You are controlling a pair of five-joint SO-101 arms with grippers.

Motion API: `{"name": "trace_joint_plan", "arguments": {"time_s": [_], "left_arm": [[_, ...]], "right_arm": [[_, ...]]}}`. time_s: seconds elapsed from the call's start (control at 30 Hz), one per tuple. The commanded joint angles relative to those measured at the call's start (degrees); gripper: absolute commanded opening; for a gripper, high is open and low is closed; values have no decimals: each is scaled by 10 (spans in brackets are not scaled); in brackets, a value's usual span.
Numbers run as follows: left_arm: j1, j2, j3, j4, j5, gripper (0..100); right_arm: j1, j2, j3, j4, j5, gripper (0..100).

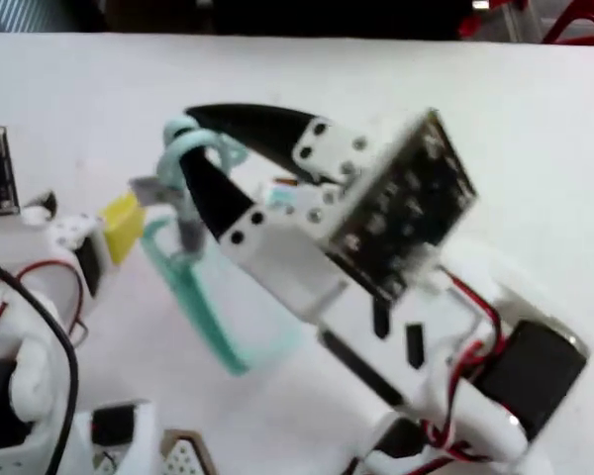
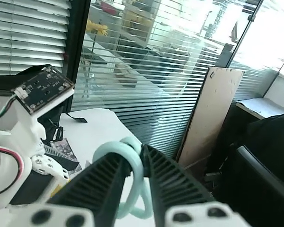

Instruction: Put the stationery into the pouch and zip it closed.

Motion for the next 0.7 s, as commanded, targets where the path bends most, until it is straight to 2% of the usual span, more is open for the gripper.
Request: {"name": "trace_joint_plan", "arguments": {"time_s": [0.0, 0.1, 0.3, 0.43, 0.67], "left_arm": [[9, -5, -55, 25, 6, 335], [13, -6, -91, 80, 4, 335], [13, -6, -200, 165, -59, 335], [12, 0, -193, 164, -85, 335], [9, 0, -55, 92, -84, 335]], "right_arm": [[-2, 1, -3, -1, -2, 17], [-1, 1, -3, -1, -2, 17], [36, 2, -2, -22, -2, 17], [40, 1, -2, -20, -2, 17], [39, 1, -2, -20, -3, 17]]}}
